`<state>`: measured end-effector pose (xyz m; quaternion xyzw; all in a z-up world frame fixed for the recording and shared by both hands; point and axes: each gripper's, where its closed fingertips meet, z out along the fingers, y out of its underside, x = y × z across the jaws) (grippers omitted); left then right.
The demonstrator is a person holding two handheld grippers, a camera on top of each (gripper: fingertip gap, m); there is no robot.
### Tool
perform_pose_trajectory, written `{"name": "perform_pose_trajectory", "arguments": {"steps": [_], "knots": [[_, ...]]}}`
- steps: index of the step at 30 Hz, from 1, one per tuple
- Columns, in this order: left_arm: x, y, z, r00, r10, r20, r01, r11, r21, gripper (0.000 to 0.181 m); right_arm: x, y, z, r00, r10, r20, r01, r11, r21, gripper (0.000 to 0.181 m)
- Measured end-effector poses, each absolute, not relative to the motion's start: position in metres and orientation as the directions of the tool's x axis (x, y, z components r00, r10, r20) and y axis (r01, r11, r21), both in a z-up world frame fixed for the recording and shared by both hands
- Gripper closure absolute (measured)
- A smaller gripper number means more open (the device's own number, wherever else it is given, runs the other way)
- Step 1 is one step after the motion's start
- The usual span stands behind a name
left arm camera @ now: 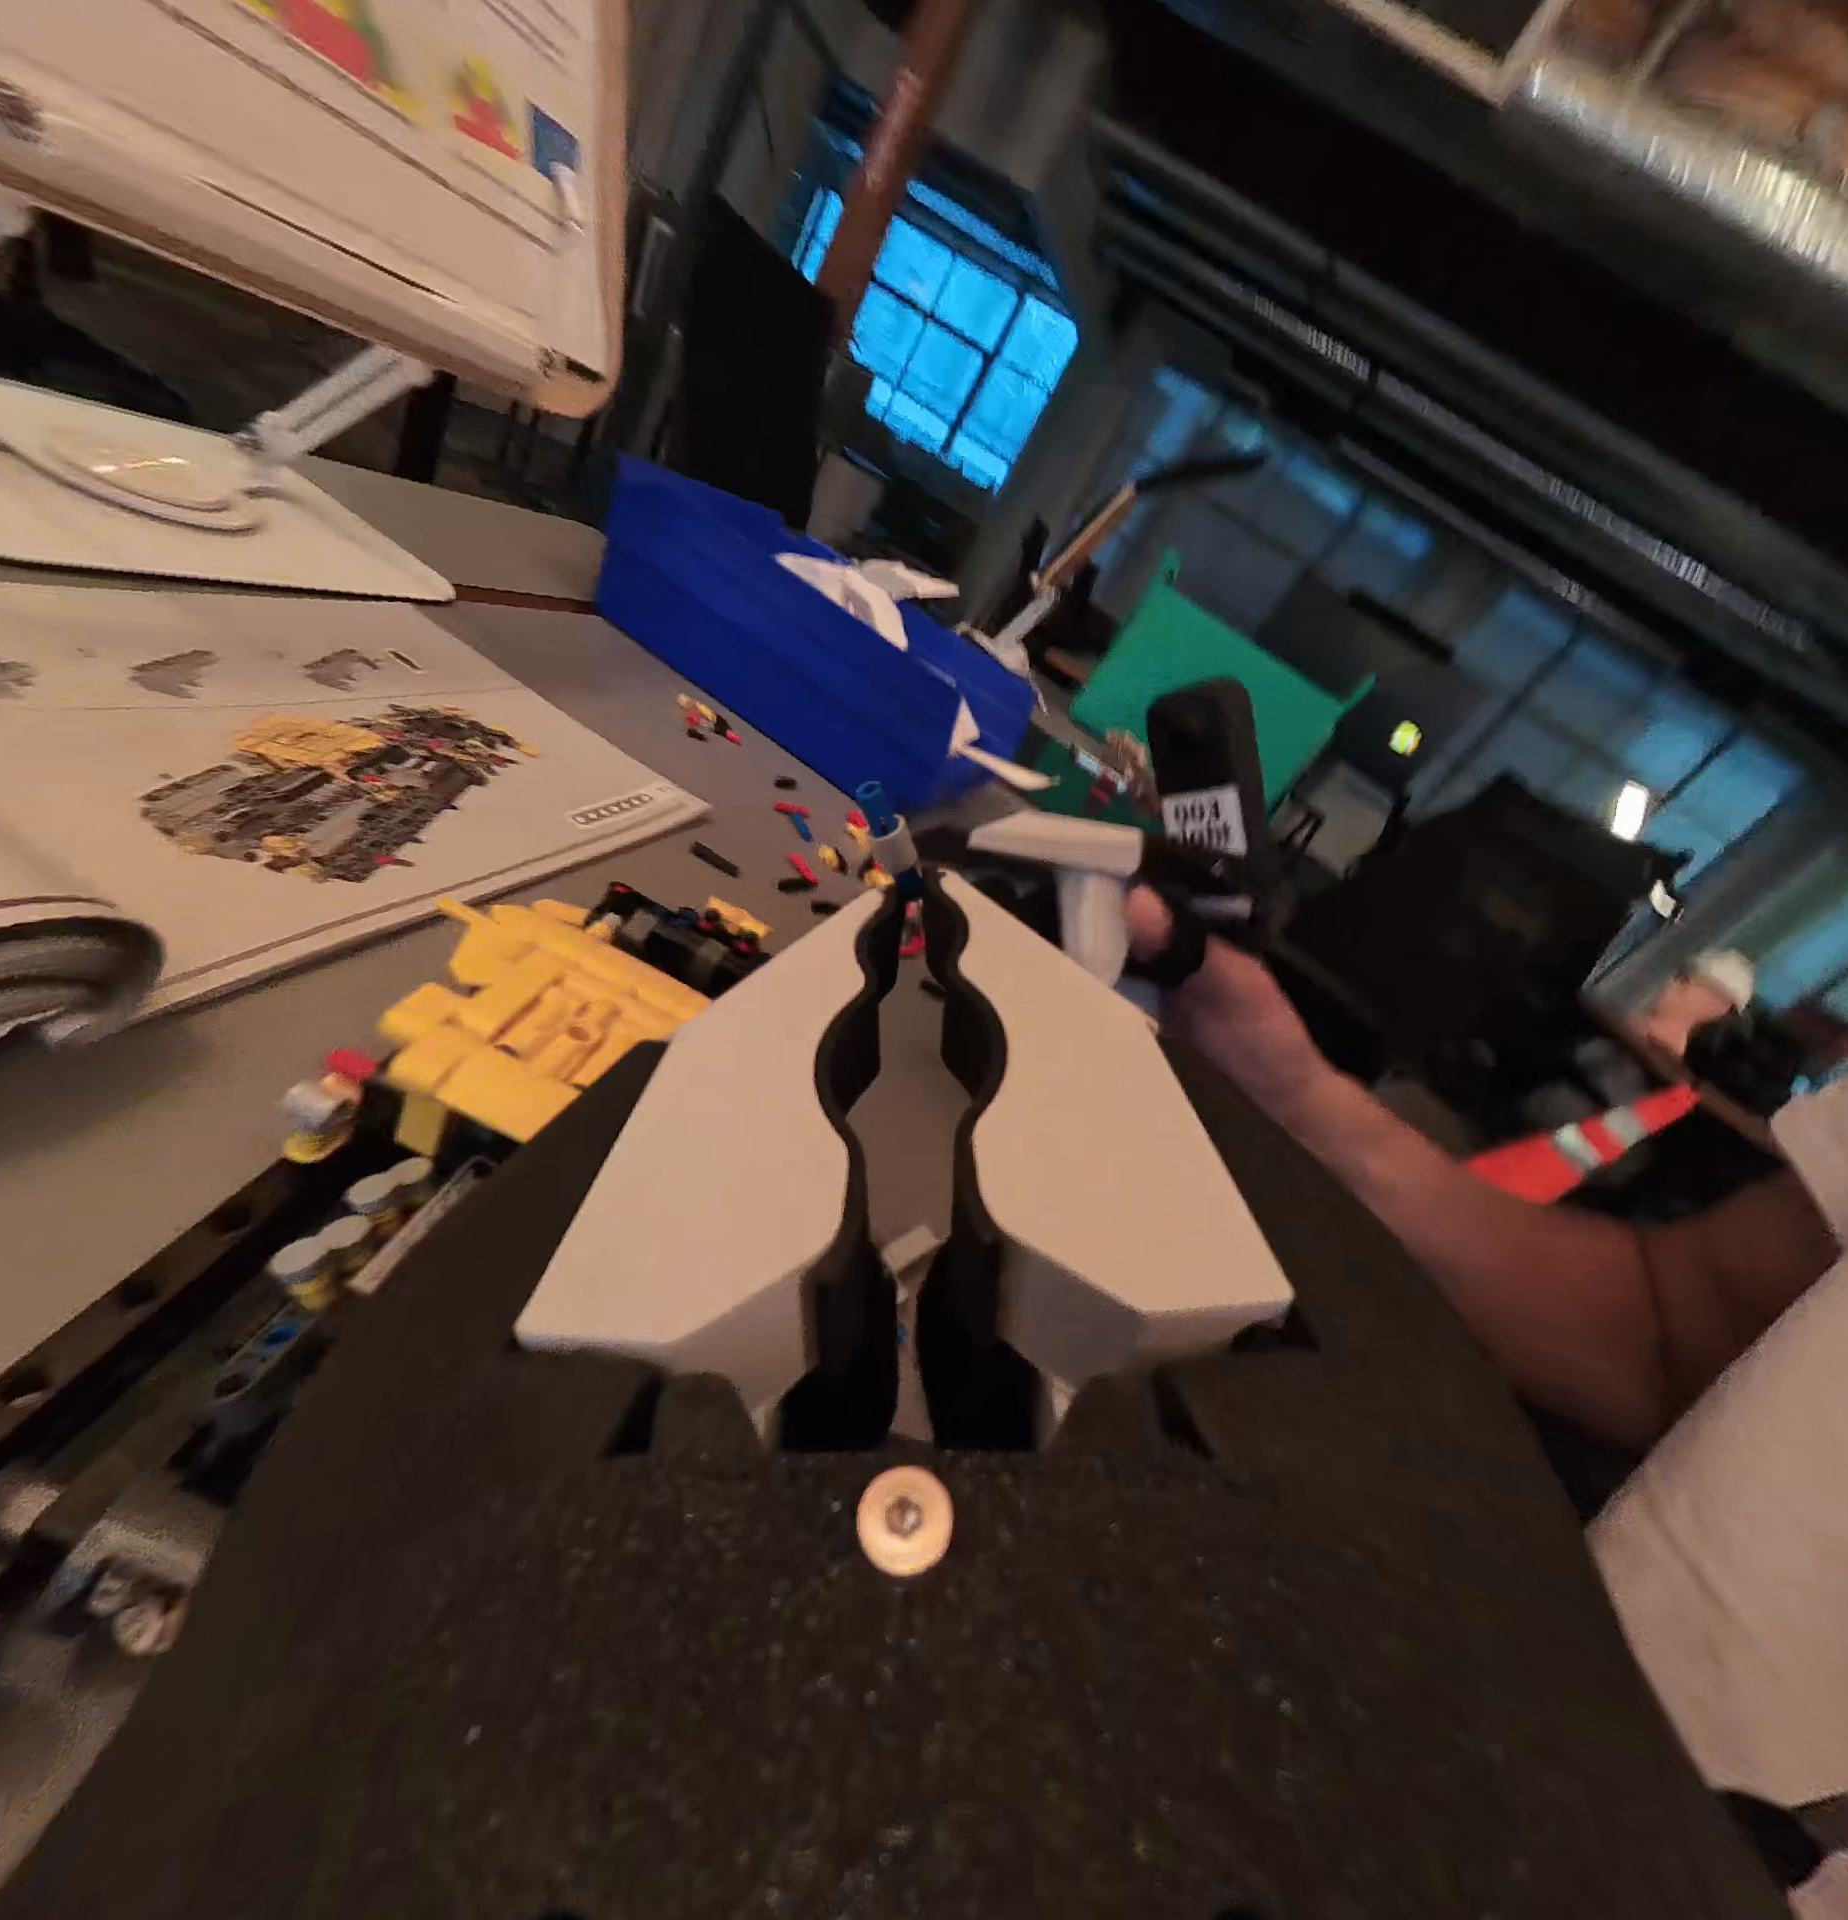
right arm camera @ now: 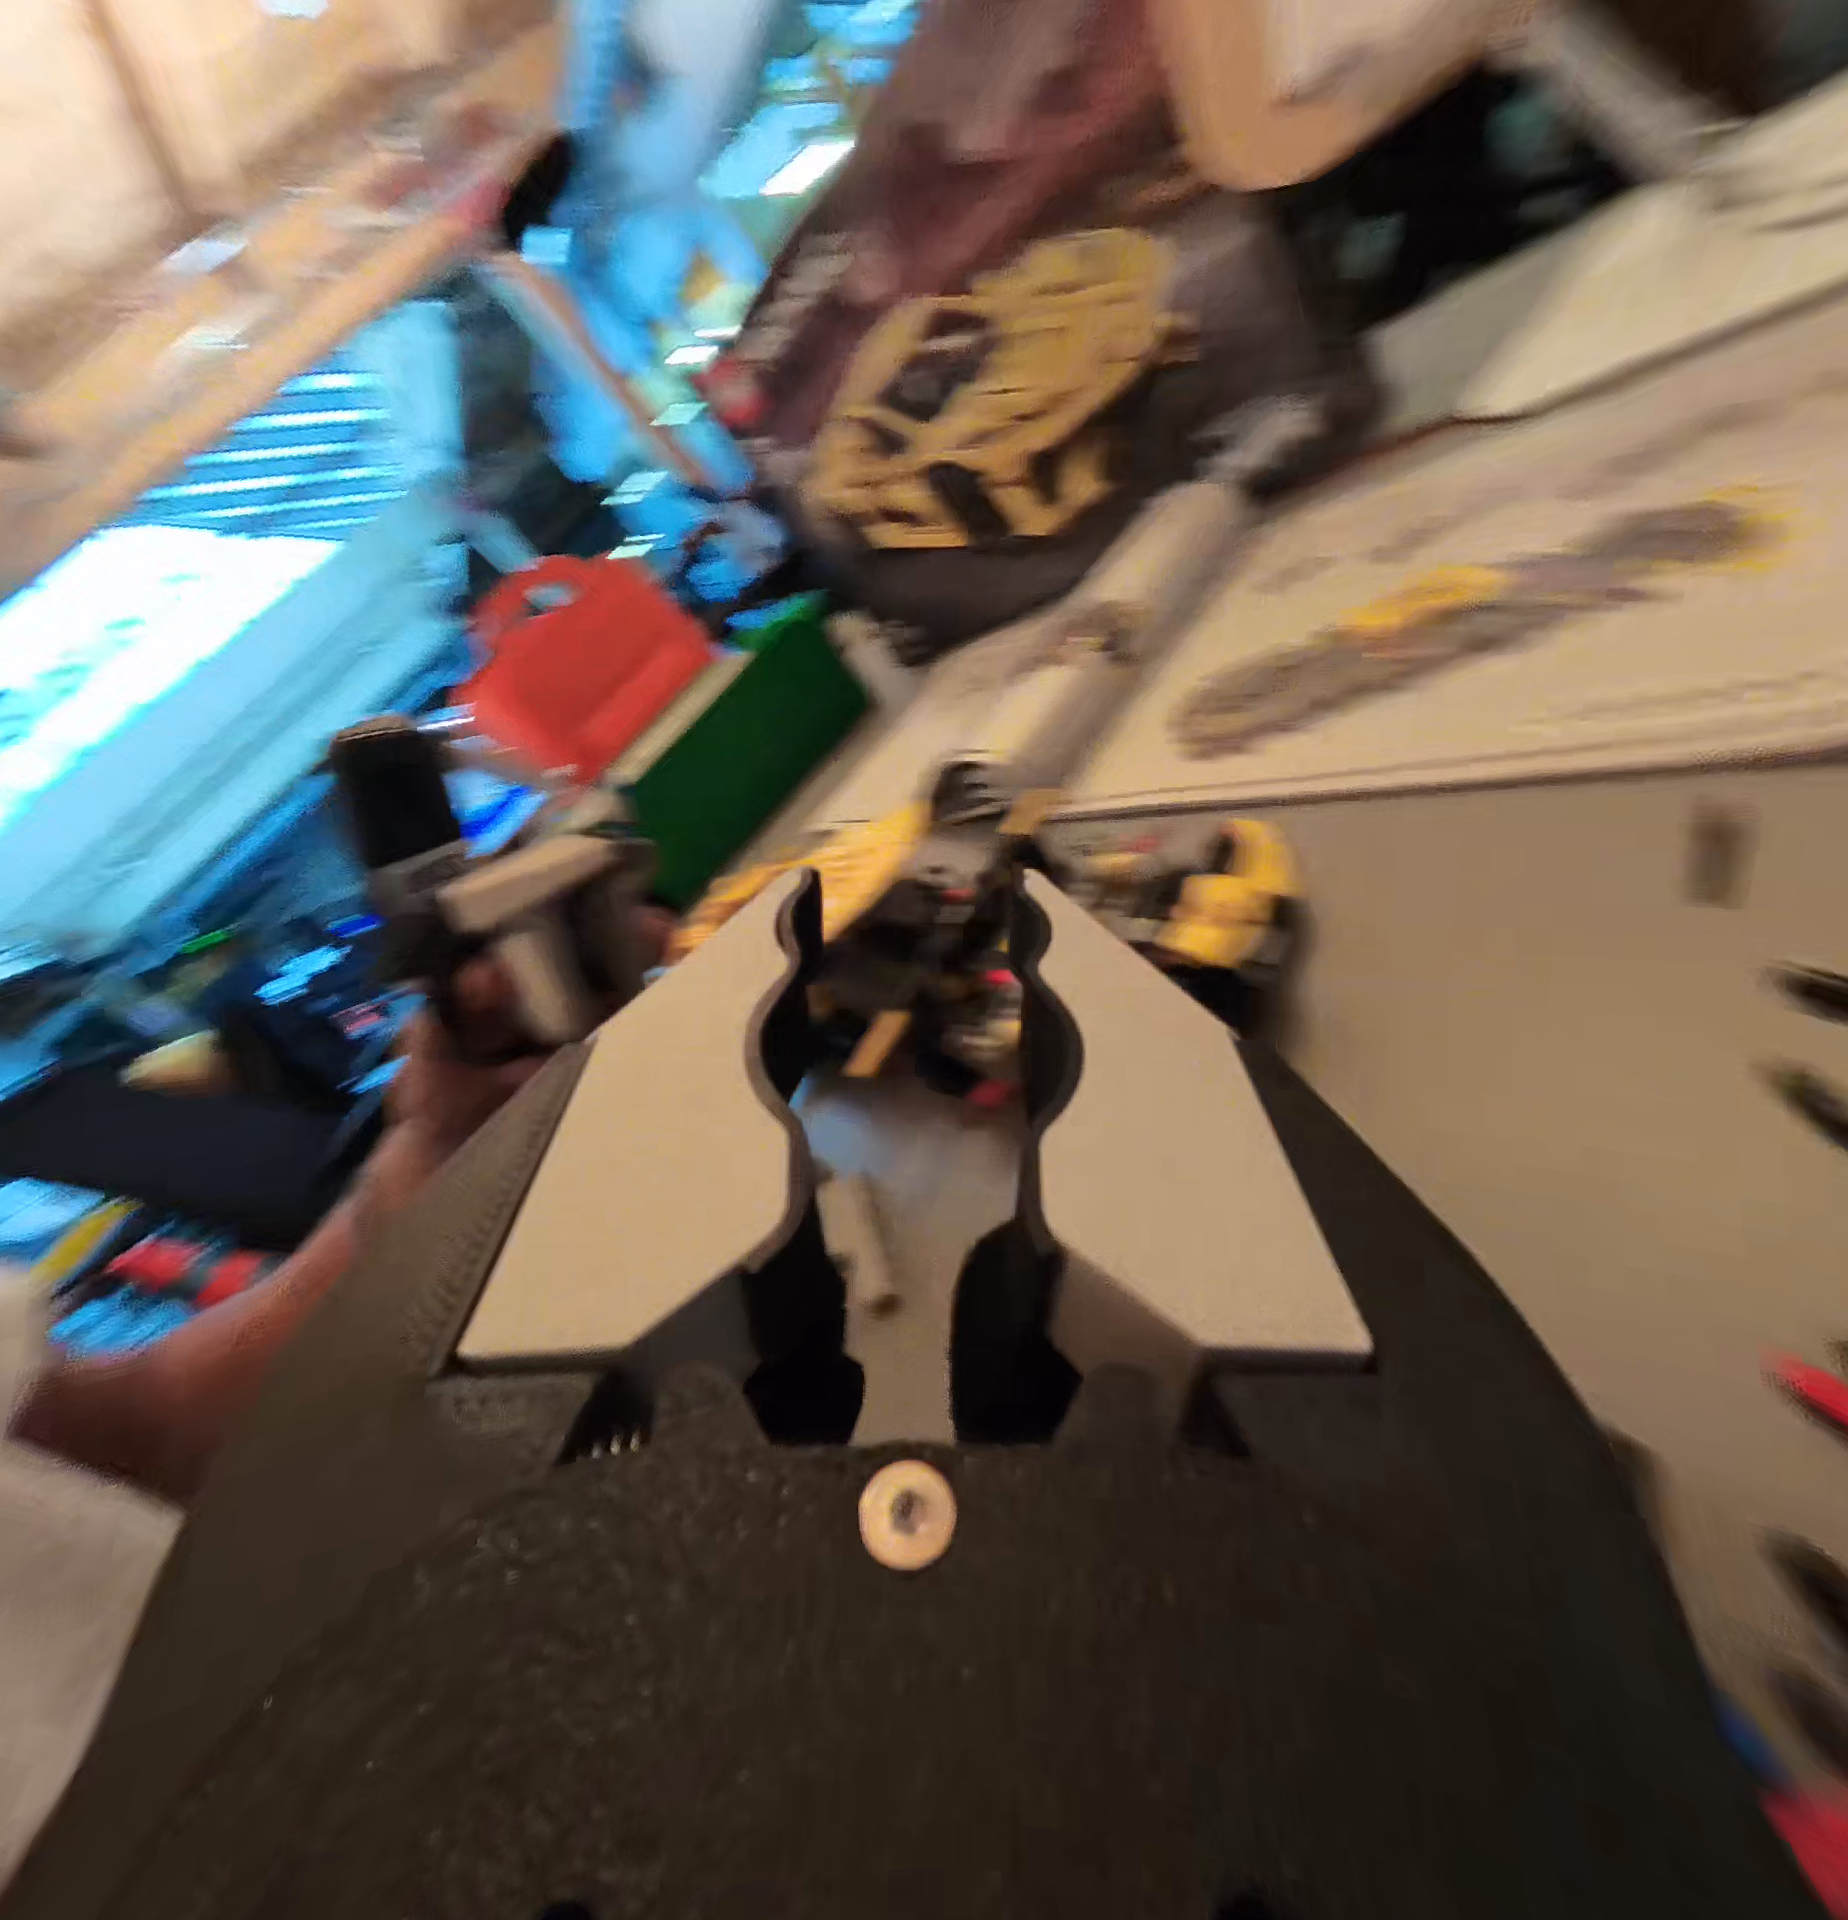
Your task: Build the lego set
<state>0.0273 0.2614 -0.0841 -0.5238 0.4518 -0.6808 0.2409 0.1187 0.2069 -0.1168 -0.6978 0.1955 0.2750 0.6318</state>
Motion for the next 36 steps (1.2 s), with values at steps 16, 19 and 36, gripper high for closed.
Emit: {"name": "perform_pose_trajectory", "arguments": {"steps": [16,19,36], "knots": [[0.031,0.256,-0.098,-0.317,-0.829,0.460,-0.205,-0.414,-0.887,0.177,0.125,0.209,-0.128,0.893,-0.035,-0.449,-0.449,-0.168,-0.878,0.153],[0.031,0.250,-0.098,-0.332,-0.837,0.435,-0.210,-0.384,-0.899,0.177,0.099,0.214,-0.123,0.878,0.099,-0.468,-0.443,-0.202,-0.874,0.154],[0.023,0.198,-0.104,-0.475,-0.862,0.175,-0.202,-0.086,-0.976,0.177,0.022,0.206,-0.099,0.827,0.412,-0.383,-0.317,-0.220,-0.922,0.155]]}}
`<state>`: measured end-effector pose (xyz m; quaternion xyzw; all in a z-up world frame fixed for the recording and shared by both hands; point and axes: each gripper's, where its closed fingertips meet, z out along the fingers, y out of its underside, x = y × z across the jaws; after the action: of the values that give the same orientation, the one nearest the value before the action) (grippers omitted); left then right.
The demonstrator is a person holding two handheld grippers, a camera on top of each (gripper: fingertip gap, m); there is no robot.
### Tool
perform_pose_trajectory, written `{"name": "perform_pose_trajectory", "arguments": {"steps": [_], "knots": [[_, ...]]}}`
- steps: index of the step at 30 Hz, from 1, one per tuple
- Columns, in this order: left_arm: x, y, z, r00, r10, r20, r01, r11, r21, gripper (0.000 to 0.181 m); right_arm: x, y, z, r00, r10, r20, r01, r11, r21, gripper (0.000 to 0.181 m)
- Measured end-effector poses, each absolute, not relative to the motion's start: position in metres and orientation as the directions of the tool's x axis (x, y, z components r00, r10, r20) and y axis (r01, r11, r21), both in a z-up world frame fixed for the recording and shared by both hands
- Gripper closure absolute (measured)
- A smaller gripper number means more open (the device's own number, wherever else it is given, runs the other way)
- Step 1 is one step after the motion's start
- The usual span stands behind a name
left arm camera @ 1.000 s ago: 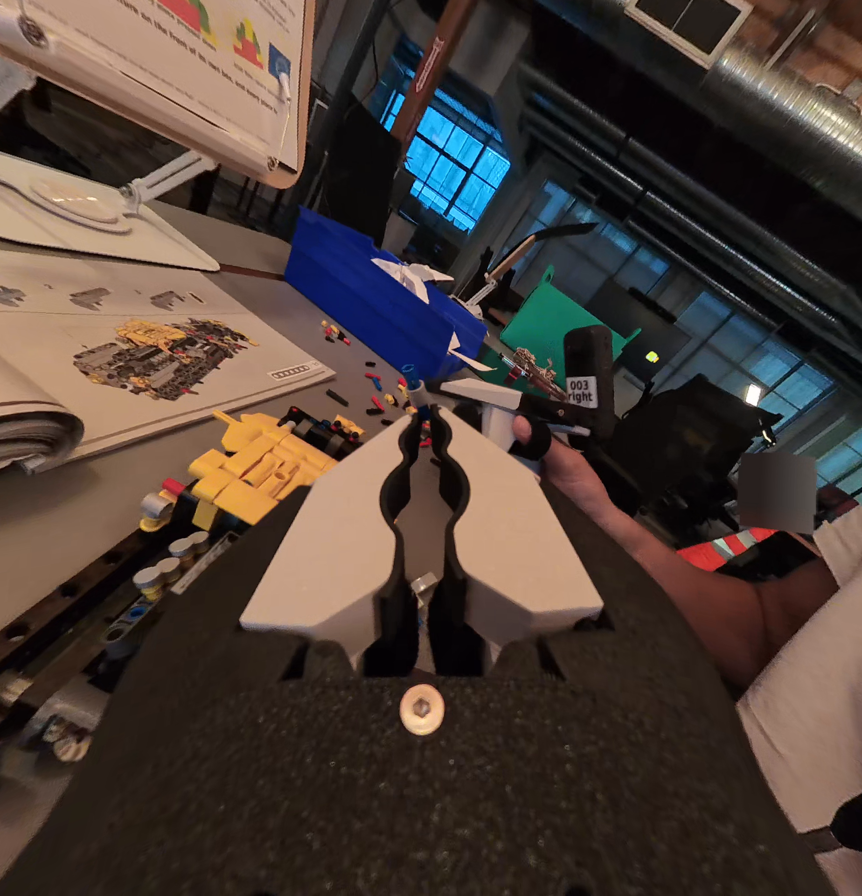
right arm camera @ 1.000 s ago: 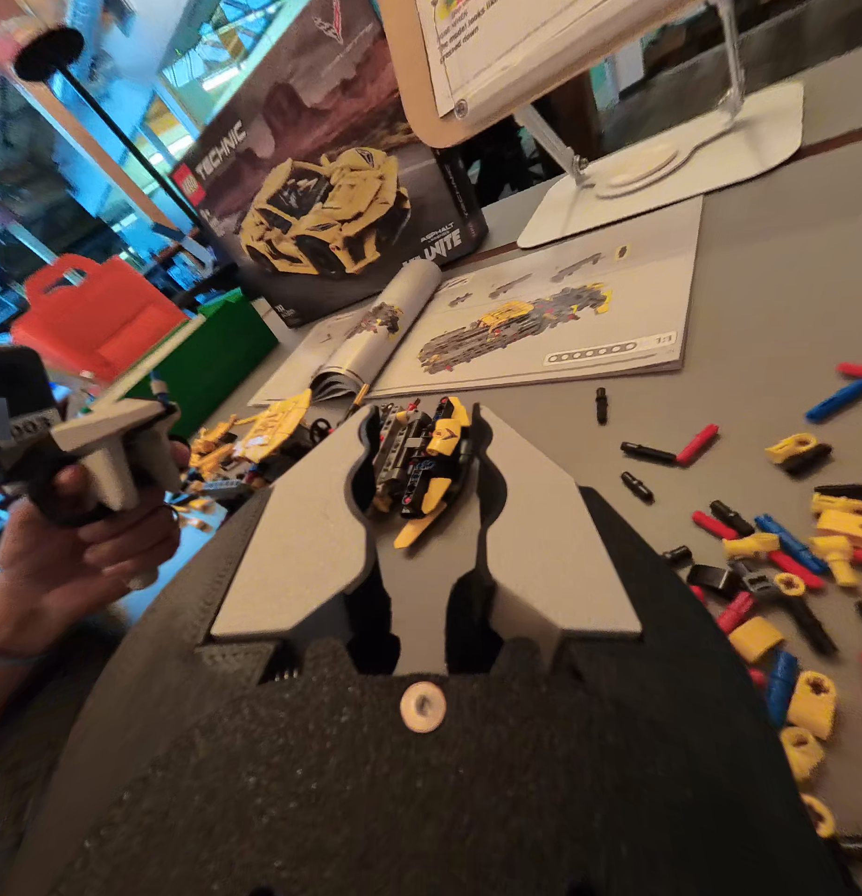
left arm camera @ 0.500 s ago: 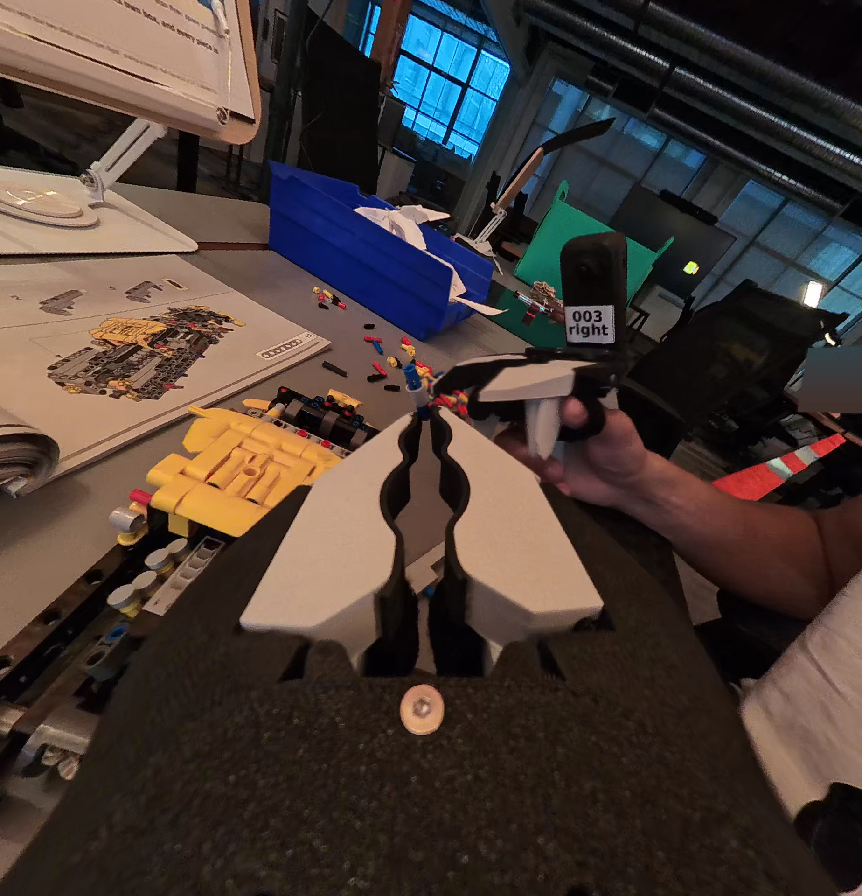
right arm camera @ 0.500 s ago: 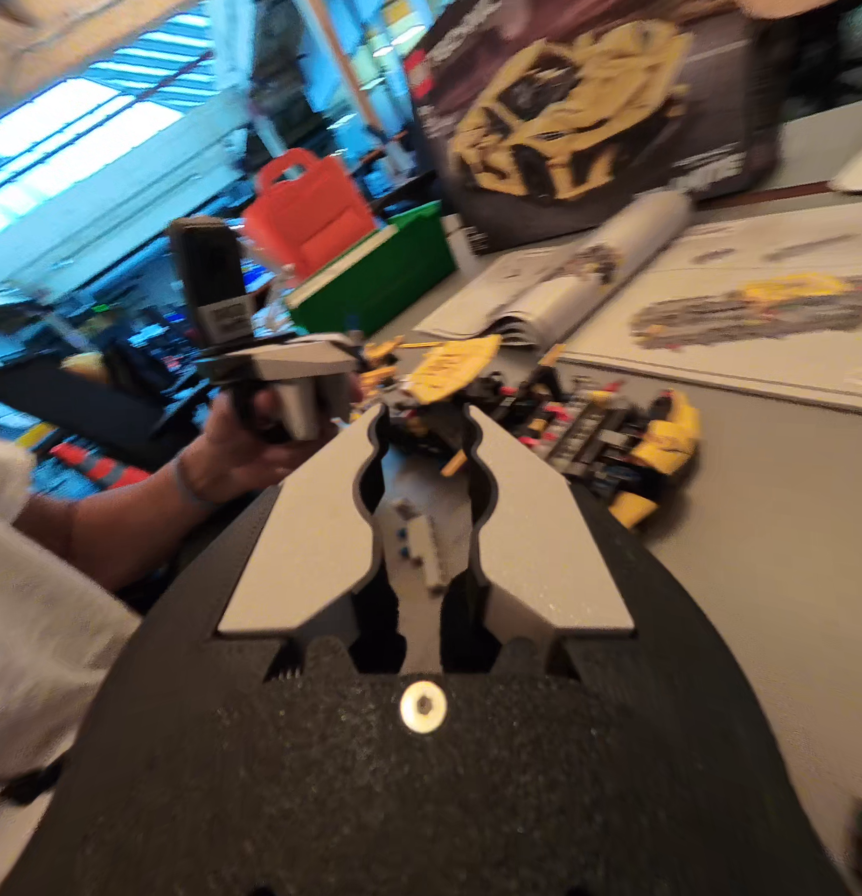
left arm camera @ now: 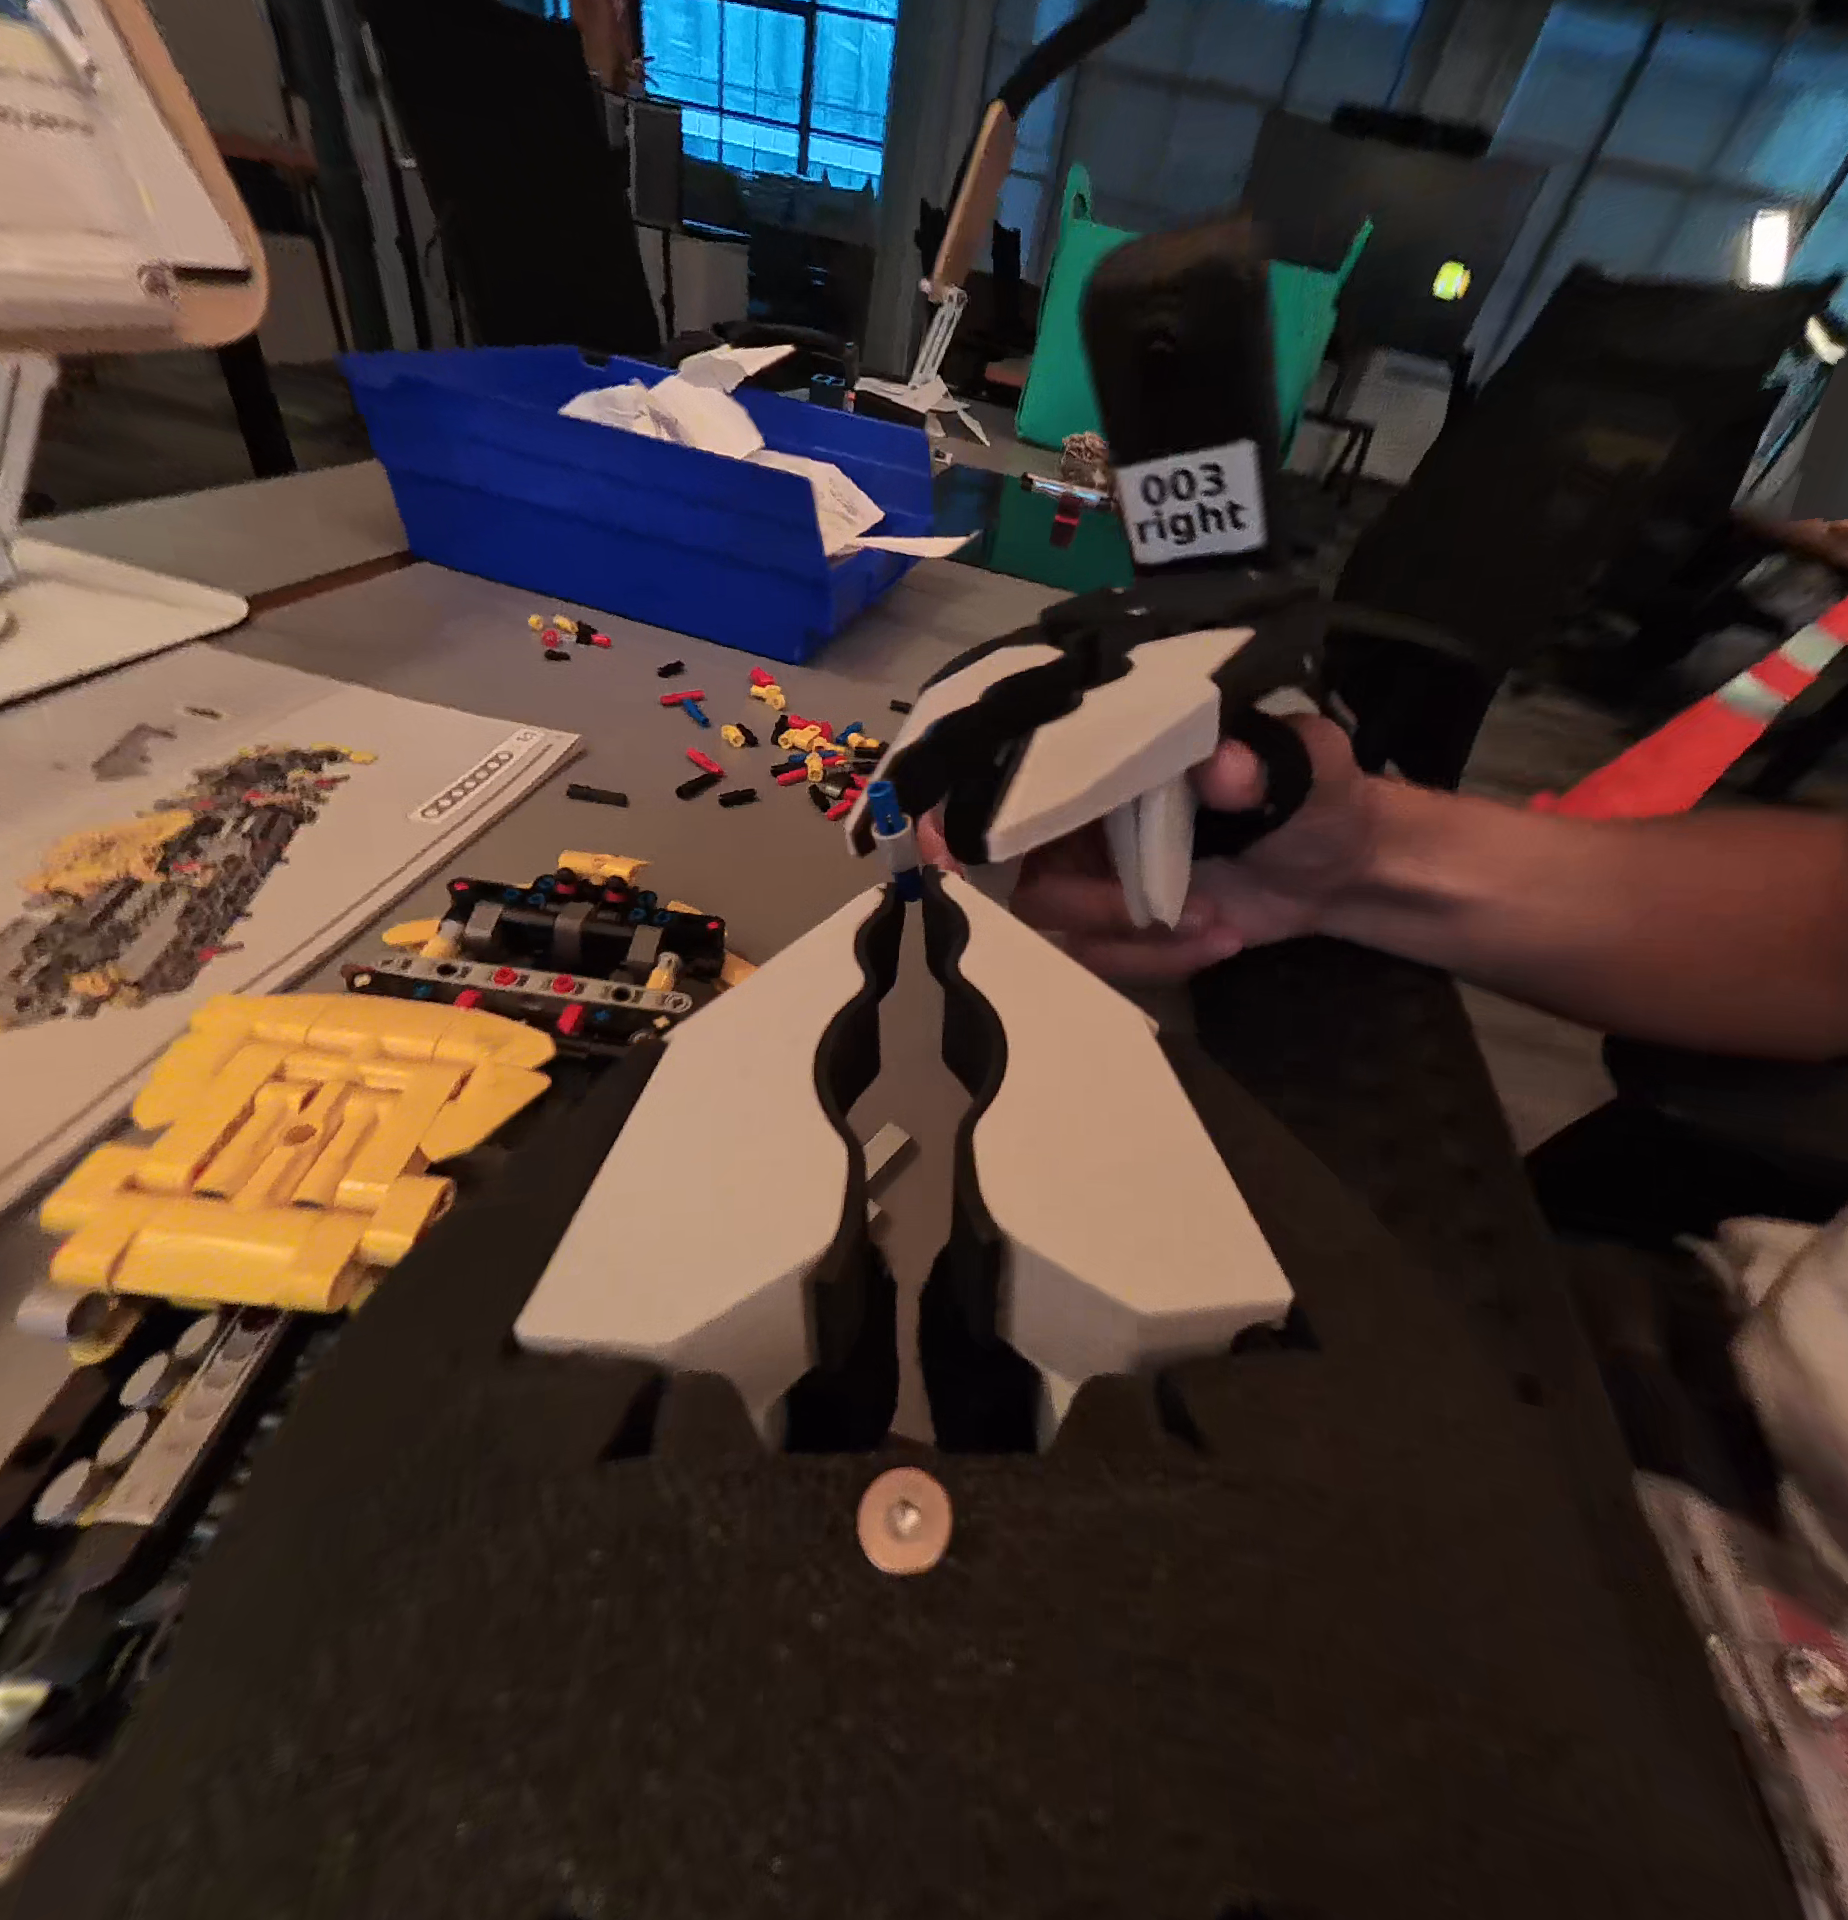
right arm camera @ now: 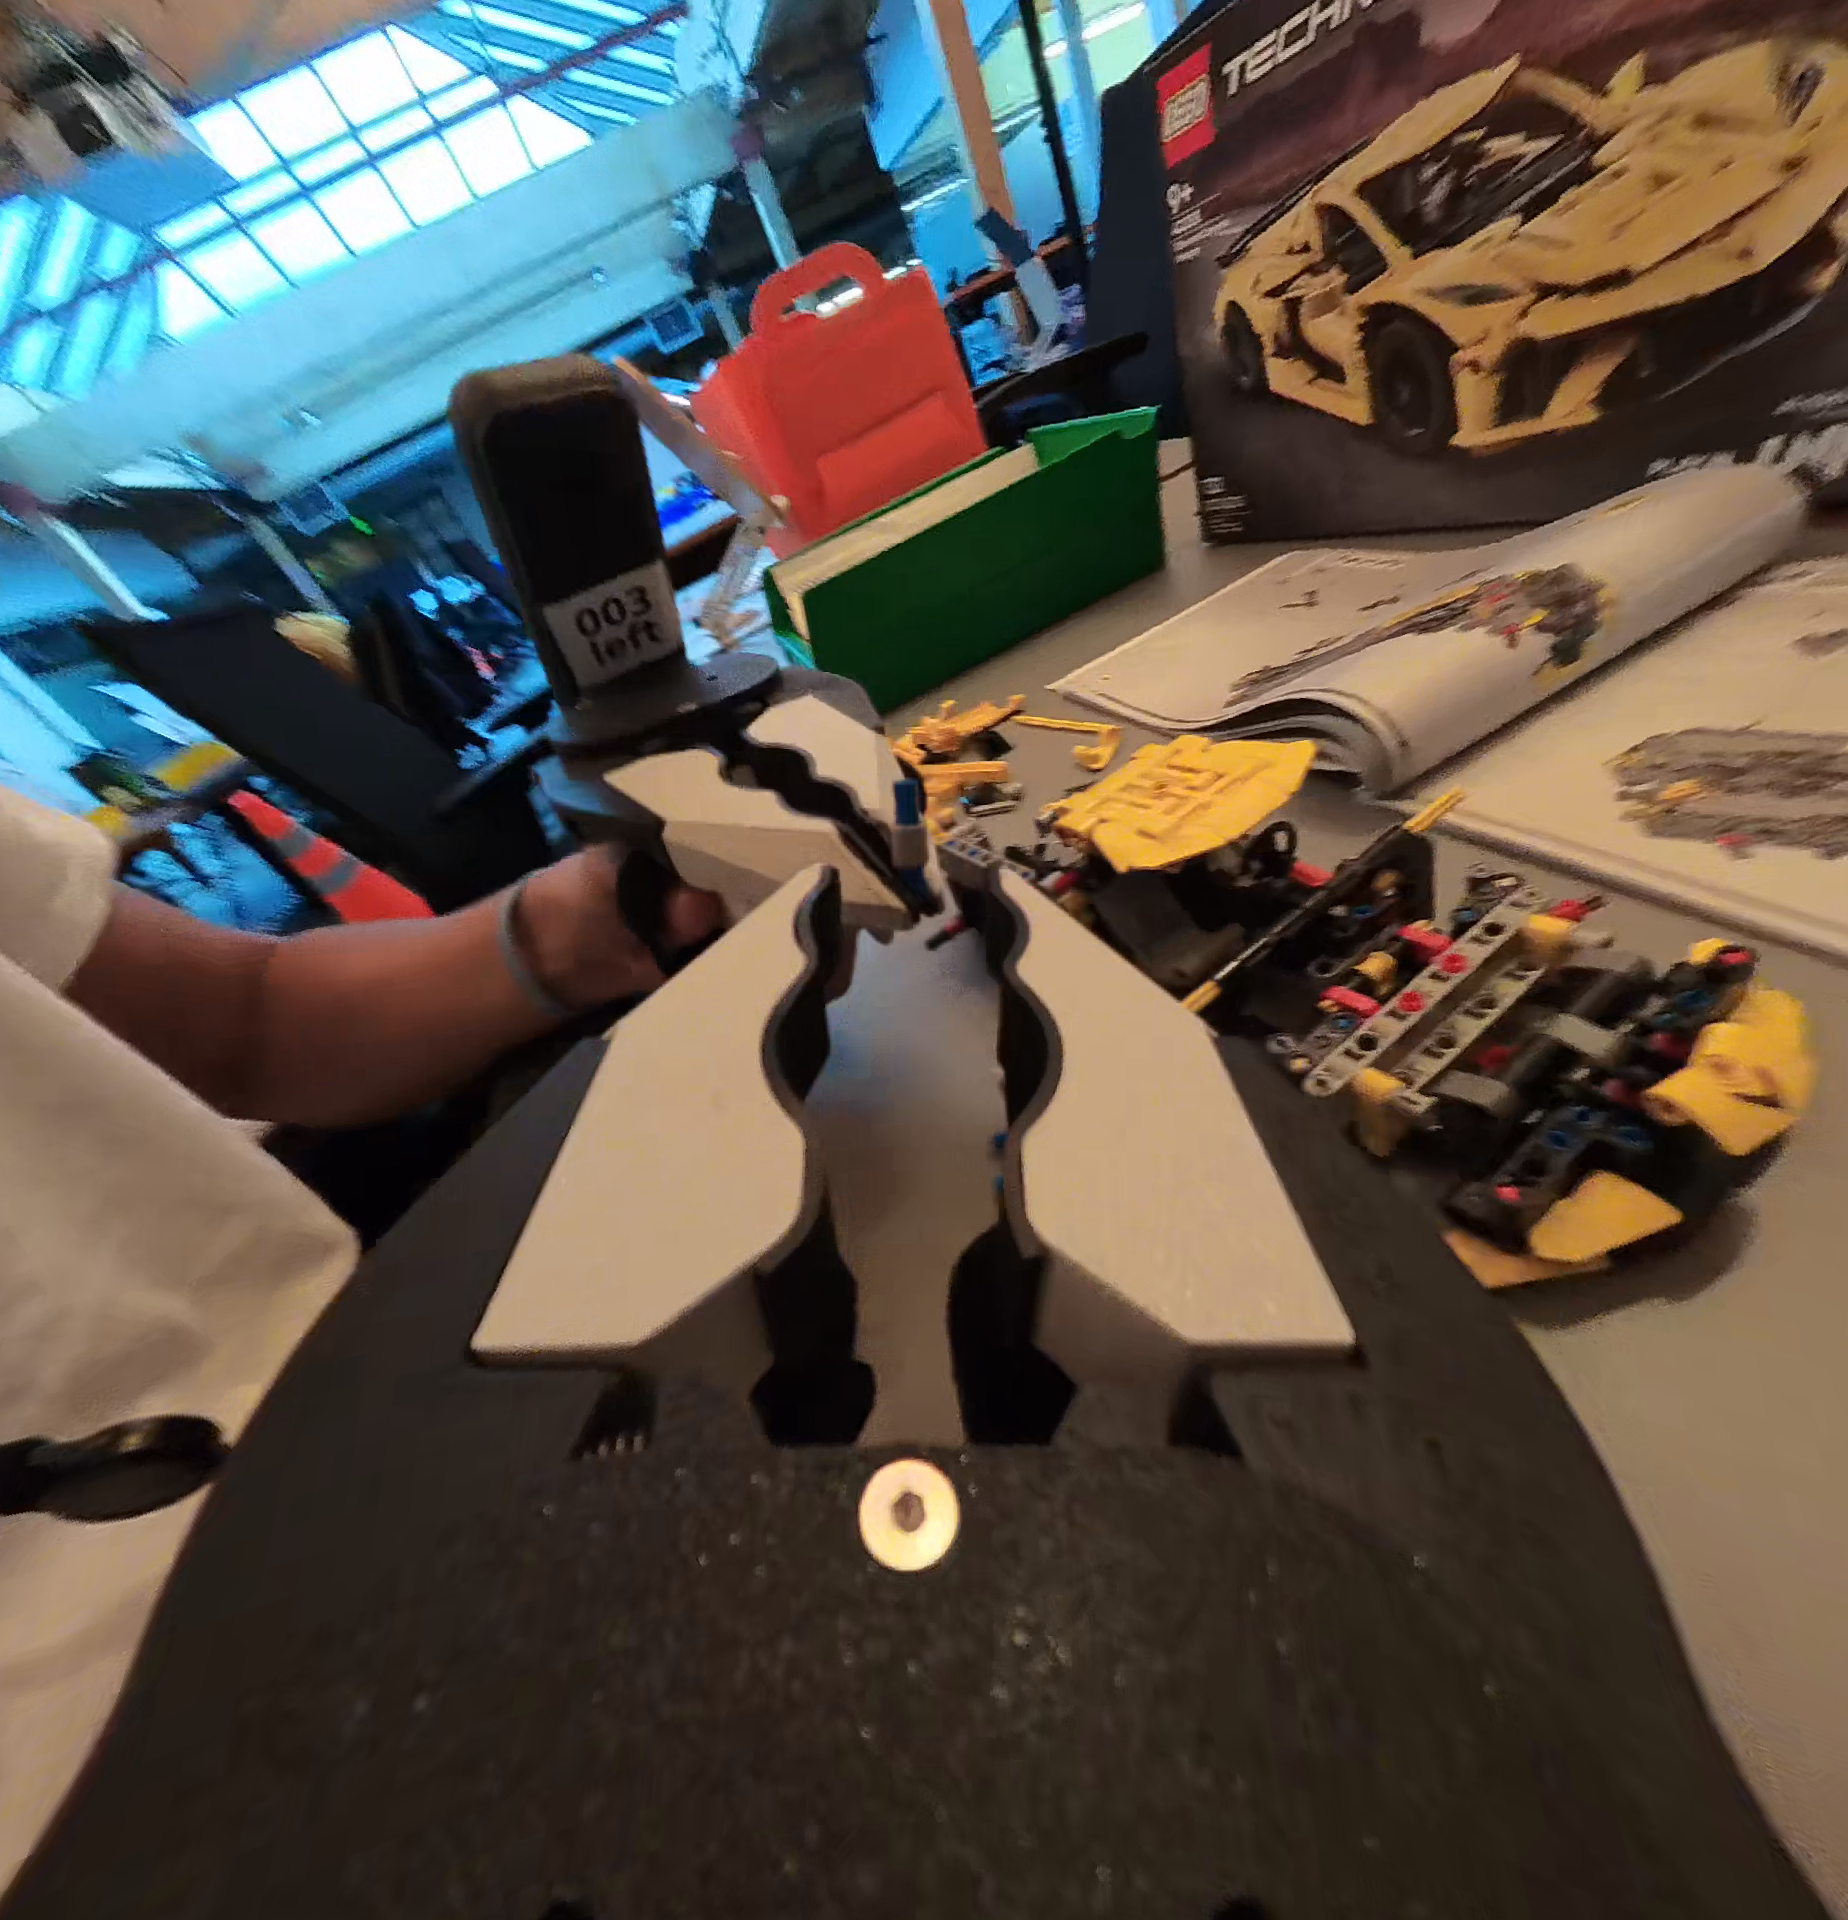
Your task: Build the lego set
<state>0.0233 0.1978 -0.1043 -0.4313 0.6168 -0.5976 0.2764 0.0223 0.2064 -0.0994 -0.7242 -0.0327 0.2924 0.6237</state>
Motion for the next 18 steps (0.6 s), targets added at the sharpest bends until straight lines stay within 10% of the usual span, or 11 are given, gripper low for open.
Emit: {"name": "perform_pose_trajectory", "arguments": {"steps": [11,18], "knots": [[0.020,0.192,-0.123,-0.499,-0.858,0.122,-0.293,0.035,-0.955,0.156,0.041,0.203,-0.114,0.849,0.342,-0.403,-0.309,-0.298,-0.903,0.175],[0.004,0.217,-0.171,-0.577,-0.801,-0.158,-0.481,0.490,-0.727,0.151,0.047,0.174,-0.185,0.901,0.325,-0.287,-0.018,-0.633,-0.774,0.175]]}}
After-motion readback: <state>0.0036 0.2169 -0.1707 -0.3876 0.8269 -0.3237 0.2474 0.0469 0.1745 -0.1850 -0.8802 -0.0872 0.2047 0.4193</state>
